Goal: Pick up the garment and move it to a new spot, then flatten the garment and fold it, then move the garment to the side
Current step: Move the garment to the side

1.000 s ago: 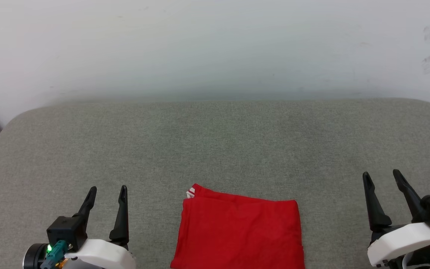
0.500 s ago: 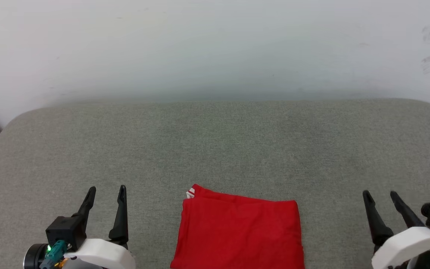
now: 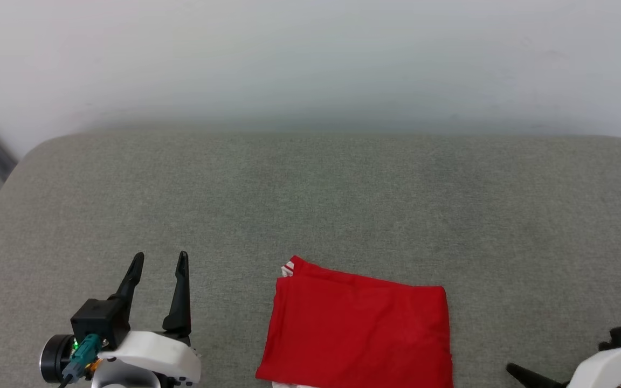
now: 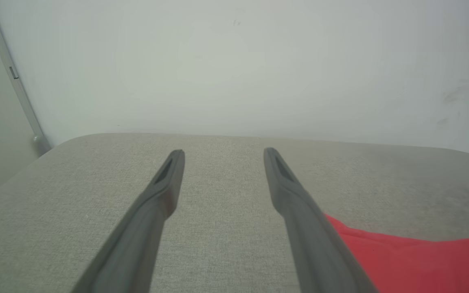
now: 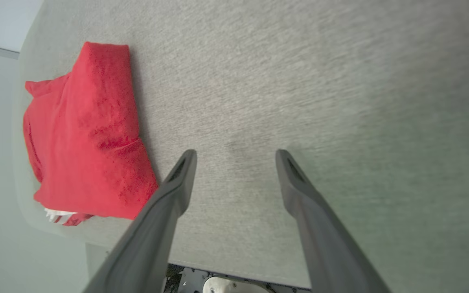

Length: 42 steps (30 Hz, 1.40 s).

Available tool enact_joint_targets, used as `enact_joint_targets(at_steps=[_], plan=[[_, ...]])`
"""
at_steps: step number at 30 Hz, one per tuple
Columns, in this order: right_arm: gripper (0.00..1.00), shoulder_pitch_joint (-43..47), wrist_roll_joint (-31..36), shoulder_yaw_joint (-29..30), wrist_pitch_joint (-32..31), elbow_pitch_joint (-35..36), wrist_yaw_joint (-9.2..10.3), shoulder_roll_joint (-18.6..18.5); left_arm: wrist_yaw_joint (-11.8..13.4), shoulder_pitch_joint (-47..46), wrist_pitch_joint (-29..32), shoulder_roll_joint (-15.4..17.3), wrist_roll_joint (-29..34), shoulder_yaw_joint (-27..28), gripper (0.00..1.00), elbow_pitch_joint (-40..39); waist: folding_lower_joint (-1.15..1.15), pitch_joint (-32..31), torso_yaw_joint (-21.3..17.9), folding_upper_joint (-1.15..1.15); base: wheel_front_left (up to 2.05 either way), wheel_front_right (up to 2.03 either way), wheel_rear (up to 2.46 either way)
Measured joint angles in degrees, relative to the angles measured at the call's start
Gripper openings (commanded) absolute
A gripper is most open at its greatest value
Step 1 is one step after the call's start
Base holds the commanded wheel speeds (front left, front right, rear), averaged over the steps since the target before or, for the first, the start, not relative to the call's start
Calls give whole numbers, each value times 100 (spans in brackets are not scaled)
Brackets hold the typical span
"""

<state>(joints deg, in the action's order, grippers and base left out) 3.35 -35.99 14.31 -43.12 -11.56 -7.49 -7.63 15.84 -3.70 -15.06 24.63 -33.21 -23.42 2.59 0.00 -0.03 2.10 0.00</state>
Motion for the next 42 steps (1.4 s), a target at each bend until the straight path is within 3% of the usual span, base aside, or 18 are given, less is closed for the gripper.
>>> enact_joint_targets(at_steps=[5,14,15,16,18,26,32,37,42], plan=[[100,-365,-1133,29,-594,-265,0,379,-74,-154,-1,-68,105,-12,100,53,0,192,127,0,0,0,0],[100,-849,-2003,-694,-445,-829,-1,459,-226,-354,-1,-188,192,30,100,137,0,541,333,0,0,0,0],[90,-899,-2001,-775,-404,-905,-1,457,-236,-360,-1,-193,210,37,100,147,0,561,341,0,0,0,0],[44,-932,-1990,-845,-343,-966,-2,456,-258,-369,-1,-208,224,42,100,161,0,573,352,0,0,0,0],[0,-981,-1878,-973,-214,-1090,-4,423,-276,-385,-1,-243,232,33,100,216,0,570,386,0,0,0,0],[0,-1062,-1924,-1559,121,-916,0,180,-334,-326,-1,-358,275,103,100,371,0,349,315,0,0,0,0],[0,-1179,-1193,-2137,525,-679,0,-339,-357,-161,-1,-377,318,163,100,366,0,143,37,0,0,0,0],[0,-1407,-246,-2287,744,-947,-1,-783,-369,5,-1,-492,337,205,100,265,0,53,-462,0,0,0,0],[0,-1974,301,-2264,1138,-1373,-2,-875,-511,-81,-2,-571,474,194,100,119,0,180,-1142,0,0,0,0]])
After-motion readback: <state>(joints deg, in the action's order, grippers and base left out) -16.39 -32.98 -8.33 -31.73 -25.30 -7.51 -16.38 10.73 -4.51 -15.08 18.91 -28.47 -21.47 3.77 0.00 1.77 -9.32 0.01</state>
